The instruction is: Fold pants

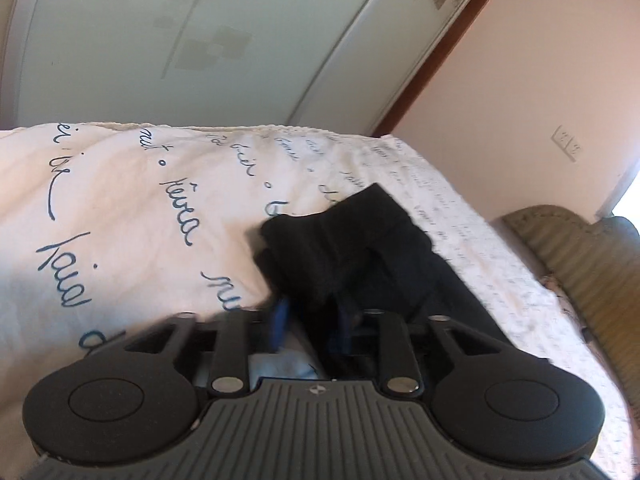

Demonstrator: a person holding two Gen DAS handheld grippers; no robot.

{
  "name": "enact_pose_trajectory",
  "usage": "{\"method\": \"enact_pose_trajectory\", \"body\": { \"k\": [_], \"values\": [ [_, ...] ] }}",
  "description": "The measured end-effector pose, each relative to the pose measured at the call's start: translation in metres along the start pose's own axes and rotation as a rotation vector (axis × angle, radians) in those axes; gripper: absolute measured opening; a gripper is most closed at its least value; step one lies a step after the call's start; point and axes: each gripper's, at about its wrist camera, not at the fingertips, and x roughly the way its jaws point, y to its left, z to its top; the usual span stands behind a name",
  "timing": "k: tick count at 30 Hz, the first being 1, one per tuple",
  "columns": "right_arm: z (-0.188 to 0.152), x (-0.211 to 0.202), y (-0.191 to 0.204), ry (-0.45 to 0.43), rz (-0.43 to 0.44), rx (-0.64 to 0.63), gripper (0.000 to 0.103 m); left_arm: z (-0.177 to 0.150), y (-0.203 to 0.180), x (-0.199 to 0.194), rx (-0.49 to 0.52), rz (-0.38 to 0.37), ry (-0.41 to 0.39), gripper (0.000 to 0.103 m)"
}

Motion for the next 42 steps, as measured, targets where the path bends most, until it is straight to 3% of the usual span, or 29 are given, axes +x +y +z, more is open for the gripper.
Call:
{"method": "enact_pose_trajectory", "body": {
  "k": [2,4,5,9,12,15,18,21,24,26,28,30,33,35,39,42],
  "values": [
    [0.0,0.0,0.0,-0.002,0.001,0.003,0.085,-0.002,-0.001,-0.016,-0.017,0.005,-0.033,0.051],
    [0.0,0.0,-0.001,-0.004,0.006,0.008,0.085,-0.007,-0.008,-0.039,0.005,0.01,-0.109,0.063],
    [0.0,0.0,-0.002,-0.007,0.009,0.014,0.085,-0.01,-0.014,-0.051,0.028,0.0,-0.158,0.064],
    [0.001,-0.003,-0.005,-0.014,0.026,0.044,0.085,-0.036,-0.064,-0.09,0.202,-0.153,-0.25,0.076],
    [0.003,-0.005,-0.001,-0.014,0.006,0.05,0.085,-0.067,-0.116,-0.099,0.399,-0.308,-0.223,0.082],
    [0.015,-0.012,0.013,-0.022,-0.003,0.004,0.086,-0.101,-0.166,-0.097,0.57,-0.393,-0.15,0.082],
    [0.042,-0.018,0.018,-0.051,0.008,-0.038,0.086,-0.13,-0.201,-0.088,0.669,-0.479,-0.052,0.082],
    [0.072,-0.007,0.004,0.004,-0.091,-0.067,0.086,-0.162,-0.213,-0.079,0.724,-0.539,-0.015,0.082],
    [0.088,0.006,-0.023,0.139,-0.174,-0.08,0.086,-0.183,-0.211,-0.065,0.74,-0.557,0.03,0.087],
    [0.087,0.011,-0.047,0.242,-0.114,-0.003,0.086,-0.192,-0.208,-0.048,0.732,-0.513,0.107,0.087],
    [0.083,0.004,-0.064,0.257,-0.015,0.063,0.086,-0.186,-0.207,-0.031,0.683,-0.459,0.185,0.088],
    [0.082,-0.003,-0.08,0.302,0.087,0.164,0.086,-0.178,-0.2,-0.022,0.628,-0.451,0.23,0.088],
    [0.076,-0.008,-0.104,0.33,0.202,0.339,0.086,-0.178,-0.199,-0.027,0.647,-0.454,0.219,0.093],
    [0.072,-0.01,-0.108,0.343,0.24,0.378,0.086,-0.18,-0.203,-0.03,0.678,-0.442,0.215,0.094],
    [0.07,-0.001,-0.097,0.424,0.244,0.39,0.086,-0.182,-0.208,-0.029,0.706,-0.429,0.215,0.096],
    [0.068,0.006,-0.088,0.419,0.234,0.385,0.087,-0.182,-0.207,-0.028,0.709,-0.427,0.216,0.096]
  ]
}}
